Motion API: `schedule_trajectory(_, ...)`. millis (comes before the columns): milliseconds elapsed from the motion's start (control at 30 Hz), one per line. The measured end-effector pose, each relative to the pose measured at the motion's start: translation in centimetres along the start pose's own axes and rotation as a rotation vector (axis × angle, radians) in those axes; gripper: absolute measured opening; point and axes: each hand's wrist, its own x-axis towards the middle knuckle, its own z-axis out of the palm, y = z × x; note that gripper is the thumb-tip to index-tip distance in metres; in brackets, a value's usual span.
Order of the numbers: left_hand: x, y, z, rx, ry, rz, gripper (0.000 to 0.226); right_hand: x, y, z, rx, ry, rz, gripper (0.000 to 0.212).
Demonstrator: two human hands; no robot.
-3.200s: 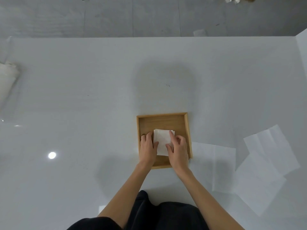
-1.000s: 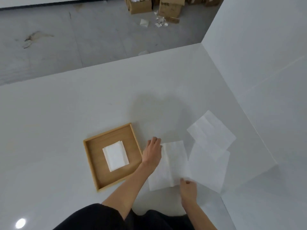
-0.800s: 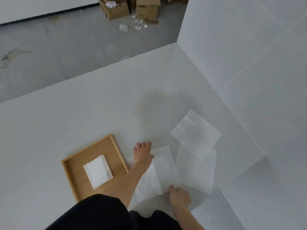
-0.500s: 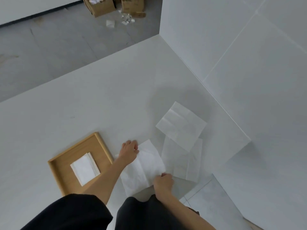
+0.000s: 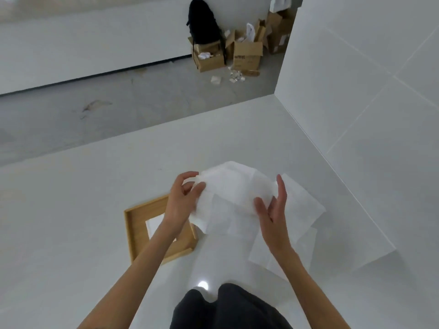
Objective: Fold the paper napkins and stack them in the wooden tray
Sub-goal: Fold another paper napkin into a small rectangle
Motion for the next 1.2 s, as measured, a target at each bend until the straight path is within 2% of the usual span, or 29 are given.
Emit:
schedule_trajectory(100, -2.1, 2.9, -2.6, -0.102, 0.109, 0.009, 0.033, 1.0, -3.1, 1.4, 0.022, -0.063, -0.130, 0.068)
schedule_trajectory(200, -4.1, 5.0, -5.5, -0.092, 0.180, 0.086, 0.035, 2.4, -6.9, 3.7, 0.013, -0.053, -0.283, 0.049)
schedule_trajectory(267, -5.3, 6.2, -7.7, -0.087, 0.239, 0.142, 0.033, 3.0, -9.9, 5.9, -0.008, -0.131, -0.296, 0.035)
schedule_trajectory(400, -6.9, 9.5, -11.6, -0.051, 0.328, 0.269, 0.029, 3.2, -15.2, 9.2, 0.014, -0.328, -0.344, 0.021)
schedule_trajectory(467, -7.7, 11.1, -13.7, -0.048, 0.344, 0.305, 0.021, 3.2, -17.2, 10.8, 0.001, -0.421, -0.345, 0.028)
schedule_trajectory(600, -9.1, 14.1, -17.3, -0.184, 0.323, 0.317, 0.012, 3.0, -20.6, 12.9, -0.002, -0.443, -0.411, 0.037)
schedule_trajectory(667, -9.5, 15.1, -18.6, -0.224, 0.311, 0.336, 0.017, 2.9, -21.9, 13.6, -0.027, -0.458, -0.453, 0.036)
schedule_trajectory(767, -9.5, 16.4, -20.3, -0.209, 0.289, 0.396, 0.025, 2.8, -23.7, 14.3, 0.084, -0.450, -0.481, 0.026)
schedule_trajectory(900, -8.9, 17.4, -21.5, -0.230, 0.312, 0.427, 0.023, 3.4, -25.3, 15.3, 0.120, -0.375, -0.502, 0.013)
schedule_trajectory(967, -8.3, 17.9, -21.8, -0.212, 0.324, 0.440, 0.022, 4.0, -26.1, 15.5, 0.131, -0.374, -0.497, 0.014)
schedule_trajectory(1067, -7.5, 18.1, -22.1, -0.147, 0.372, 0.445, 0.018, 4.5, -27.0, 15.3, 0.047, -0.471, -0.486, 0.025)
schedule_trajectory(1133, -7.0, 18.4, -22.2, -0.191, 0.328, 0.435, 0.019, 4.8, -27.1, 15.1, 0.005, -0.487, -0.505, 0.029)
schedule_trajectory(1200, -6.4, 19.2, -22.3, -0.216, 0.273, 0.430, 0.022, 5.3, -27.2, 14.8, -0.007, -0.435, -0.540, 0.025)
